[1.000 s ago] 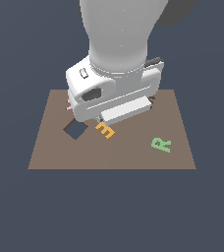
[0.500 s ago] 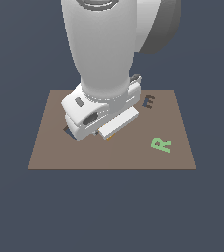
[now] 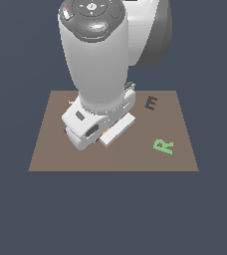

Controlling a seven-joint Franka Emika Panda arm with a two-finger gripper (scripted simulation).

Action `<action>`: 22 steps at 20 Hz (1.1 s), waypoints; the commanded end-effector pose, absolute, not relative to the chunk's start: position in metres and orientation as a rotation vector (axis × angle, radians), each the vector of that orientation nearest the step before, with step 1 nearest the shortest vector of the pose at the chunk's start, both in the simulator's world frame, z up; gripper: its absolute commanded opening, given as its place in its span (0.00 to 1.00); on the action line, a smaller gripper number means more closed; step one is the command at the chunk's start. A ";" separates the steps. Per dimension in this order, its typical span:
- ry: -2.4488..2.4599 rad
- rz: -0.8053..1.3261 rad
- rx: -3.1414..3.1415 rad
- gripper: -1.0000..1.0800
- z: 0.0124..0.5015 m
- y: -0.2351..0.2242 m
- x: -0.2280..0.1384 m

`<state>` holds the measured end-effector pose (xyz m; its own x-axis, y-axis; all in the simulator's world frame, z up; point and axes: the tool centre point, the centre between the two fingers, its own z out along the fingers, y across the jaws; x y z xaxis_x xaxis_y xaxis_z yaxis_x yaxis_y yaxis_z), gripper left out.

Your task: Insert a designated object into the corresponding slot on a board.

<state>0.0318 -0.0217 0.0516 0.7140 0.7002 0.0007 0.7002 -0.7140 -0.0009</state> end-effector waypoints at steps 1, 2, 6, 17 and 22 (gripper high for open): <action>-1.205 0.000 -2.901 0.96 0.050 -0.022 0.033; -1.206 0.000 -2.900 0.96 0.050 -0.022 0.033; -1.200 0.000 -2.903 0.96 0.047 -0.022 0.032; -1.206 0.000 -2.901 0.00 0.030 -0.022 0.033; -1.206 0.000 -2.901 0.00 0.030 -0.022 0.033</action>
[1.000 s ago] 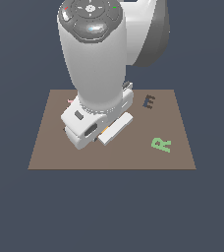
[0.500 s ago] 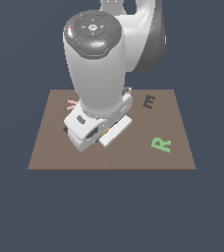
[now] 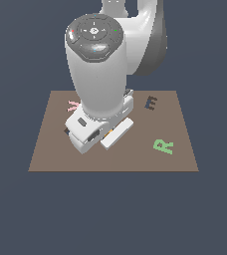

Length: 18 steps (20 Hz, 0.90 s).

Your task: Insert a designated object into the corresponding slot on a board.

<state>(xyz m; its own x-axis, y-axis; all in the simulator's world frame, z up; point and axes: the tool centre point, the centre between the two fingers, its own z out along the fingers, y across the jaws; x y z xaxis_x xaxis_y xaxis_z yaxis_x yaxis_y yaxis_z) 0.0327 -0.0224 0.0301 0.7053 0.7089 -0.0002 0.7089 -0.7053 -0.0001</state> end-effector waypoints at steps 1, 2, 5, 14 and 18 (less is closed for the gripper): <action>-1.206 0.000 -2.901 0.00 0.030 -0.022 0.033; -1.206 0.000 -2.901 0.00 0.030 -0.022 0.033; -1.212 0.000 -2.899 0.00 0.030 -0.022 0.033; -1.371 0.000 -2.827 0.00 0.031 -0.009 0.037; -1.509 0.000 -2.756 0.00 0.031 0.003 0.039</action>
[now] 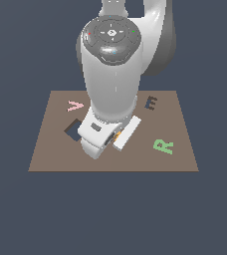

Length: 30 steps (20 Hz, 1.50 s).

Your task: Insert a designated object into the corresponding slot on a board.

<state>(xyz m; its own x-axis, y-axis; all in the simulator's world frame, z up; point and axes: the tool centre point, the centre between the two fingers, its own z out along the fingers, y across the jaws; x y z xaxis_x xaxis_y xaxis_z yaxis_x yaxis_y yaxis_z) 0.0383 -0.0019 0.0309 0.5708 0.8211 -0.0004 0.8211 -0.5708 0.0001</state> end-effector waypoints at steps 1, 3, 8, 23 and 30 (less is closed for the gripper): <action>1.550 0.000 2.732 0.00 0.031 0.007 0.040; 1.638 0.000 2.680 0.00 0.032 0.015 0.040; 1.893 0.000 2.506 0.00 0.033 0.039 0.039; 2.703 0.000 1.599 0.00 0.037 0.119 -0.011; 2.918 0.000 1.162 0.00 0.039 0.136 -0.046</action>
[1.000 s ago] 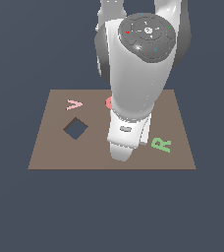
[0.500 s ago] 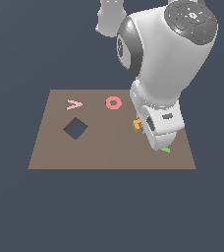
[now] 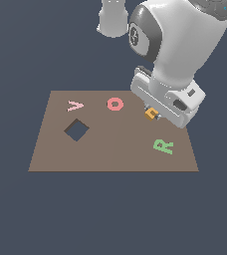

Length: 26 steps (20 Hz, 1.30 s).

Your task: Insert a designated object into the corresponding slot on a board.

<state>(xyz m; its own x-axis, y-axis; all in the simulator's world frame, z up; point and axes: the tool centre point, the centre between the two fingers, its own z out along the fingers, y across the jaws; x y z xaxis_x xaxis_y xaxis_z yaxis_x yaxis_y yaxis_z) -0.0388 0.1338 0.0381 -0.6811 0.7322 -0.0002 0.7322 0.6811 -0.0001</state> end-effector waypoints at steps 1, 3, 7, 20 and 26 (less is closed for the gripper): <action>2.939 0.000 1.109 0.00 0.039 0.137 -0.051; 2.974 -0.001 1.012 0.00 0.039 0.139 -0.059; 3.024 -0.001 0.850 0.00 0.039 0.141 -0.072; 3.082 -0.002 0.610 0.00 0.040 0.139 -0.092; 3.078 -0.002 0.627 0.00 0.040 0.139 -0.091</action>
<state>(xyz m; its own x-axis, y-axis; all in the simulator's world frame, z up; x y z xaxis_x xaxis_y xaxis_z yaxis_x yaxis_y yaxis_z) -0.0912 0.1387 0.0399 -0.9213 0.3889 0.0001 0.3889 0.9213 -0.0012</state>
